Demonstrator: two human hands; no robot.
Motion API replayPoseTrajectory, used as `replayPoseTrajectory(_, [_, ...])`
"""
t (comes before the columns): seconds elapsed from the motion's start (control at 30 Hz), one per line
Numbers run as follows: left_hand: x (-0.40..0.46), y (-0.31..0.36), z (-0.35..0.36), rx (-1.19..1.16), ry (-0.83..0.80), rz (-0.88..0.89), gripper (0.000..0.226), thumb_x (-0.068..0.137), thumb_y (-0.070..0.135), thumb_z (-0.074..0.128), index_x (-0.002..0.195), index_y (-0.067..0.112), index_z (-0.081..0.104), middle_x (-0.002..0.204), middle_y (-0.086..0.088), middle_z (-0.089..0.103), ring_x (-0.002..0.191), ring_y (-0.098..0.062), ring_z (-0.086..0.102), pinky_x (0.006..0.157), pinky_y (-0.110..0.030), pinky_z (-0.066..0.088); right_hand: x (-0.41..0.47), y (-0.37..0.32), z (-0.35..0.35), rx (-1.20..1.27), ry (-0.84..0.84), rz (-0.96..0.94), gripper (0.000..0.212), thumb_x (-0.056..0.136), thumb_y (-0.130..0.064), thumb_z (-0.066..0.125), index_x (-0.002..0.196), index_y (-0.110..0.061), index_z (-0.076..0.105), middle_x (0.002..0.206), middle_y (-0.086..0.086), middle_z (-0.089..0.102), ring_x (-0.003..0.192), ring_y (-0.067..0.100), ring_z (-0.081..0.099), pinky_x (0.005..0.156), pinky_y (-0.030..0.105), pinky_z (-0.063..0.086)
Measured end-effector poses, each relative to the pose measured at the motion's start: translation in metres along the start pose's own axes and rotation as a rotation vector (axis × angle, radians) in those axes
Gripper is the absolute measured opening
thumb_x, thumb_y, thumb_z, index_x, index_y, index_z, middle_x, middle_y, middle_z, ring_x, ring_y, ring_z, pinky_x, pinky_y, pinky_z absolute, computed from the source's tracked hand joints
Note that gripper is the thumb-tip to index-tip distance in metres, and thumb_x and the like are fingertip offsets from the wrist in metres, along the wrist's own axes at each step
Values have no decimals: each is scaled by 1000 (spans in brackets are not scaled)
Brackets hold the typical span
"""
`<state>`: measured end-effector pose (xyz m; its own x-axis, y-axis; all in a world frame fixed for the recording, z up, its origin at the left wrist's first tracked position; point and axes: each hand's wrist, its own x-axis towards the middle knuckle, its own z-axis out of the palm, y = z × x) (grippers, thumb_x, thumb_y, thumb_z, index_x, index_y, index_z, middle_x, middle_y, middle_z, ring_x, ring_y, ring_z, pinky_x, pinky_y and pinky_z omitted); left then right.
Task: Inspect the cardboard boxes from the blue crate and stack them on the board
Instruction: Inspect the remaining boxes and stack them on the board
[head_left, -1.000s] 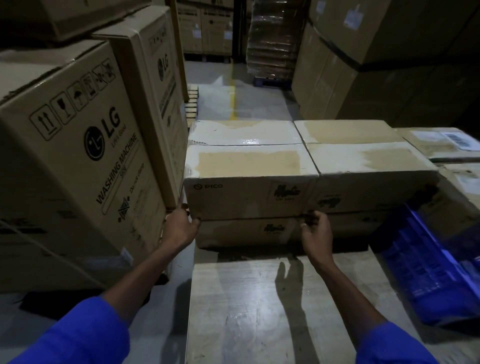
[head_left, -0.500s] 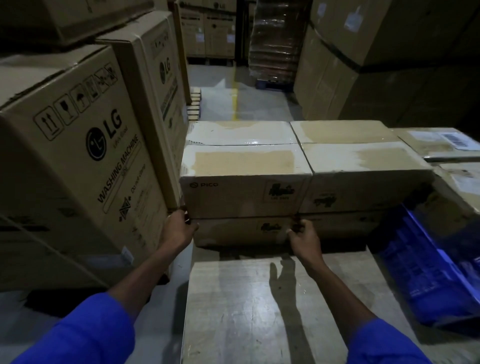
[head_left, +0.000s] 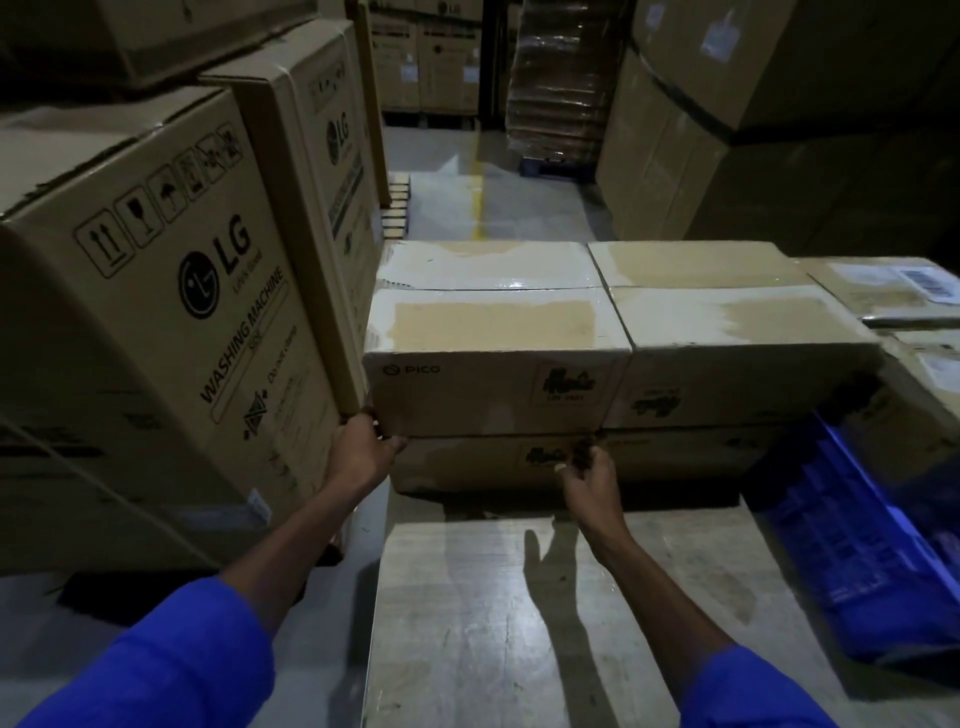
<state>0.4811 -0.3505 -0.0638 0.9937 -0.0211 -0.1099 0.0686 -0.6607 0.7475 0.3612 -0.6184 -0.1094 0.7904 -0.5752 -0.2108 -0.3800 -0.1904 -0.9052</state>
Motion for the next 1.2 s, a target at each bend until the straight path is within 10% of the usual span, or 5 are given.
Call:
replayPoseTrajectory(0.27, [3,-3,-2,36,15,3,33,91,15,74,122,6,66,117,-13,73,105,-31,67,85,-41,56,5,8,-2,-6,3,-2,57,102,-14,63,153,-7,39,150,9,42,135,28,49,112,45,45])
replayPoseTrajectory(0.43, [4,-4,-4,54,25,9,30,92,8,71,121,5,67,117,-14,73,105,-31,67,86,-41,56,6,8,-3,-10,3,2,56,103,-13,61,153,-8,37,146,6,43,109,17,57,71,20,53])
replayPoseTrajectory(0.63, [4,-5,-3,79,39,-6,18,93,6,67,110,5,72,105,-13,75,87,-24,65,69,-31,48,5,12,-3,14,-7,-9,59,102,-13,63,154,-10,36,152,8,39,136,28,48,107,43,47])
replayPoseTrajectory(0.87, [5,-2,-6,101,52,5,18,92,1,64,108,5,71,99,-14,74,85,-28,66,68,-36,54,9,12,-4,19,1,1,50,100,-12,64,146,-10,43,142,8,46,128,27,53,102,40,49])
replayPoseTrajectory(1.2, [9,-3,-7,81,41,-6,16,89,-4,67,102,4,73,93,-13,72,83,-26,64,66,-31,48,12,12,-8,13,-22,26,52,102,-14,63,149,-10,41,141,5,48,109,16,54,51,15,47])
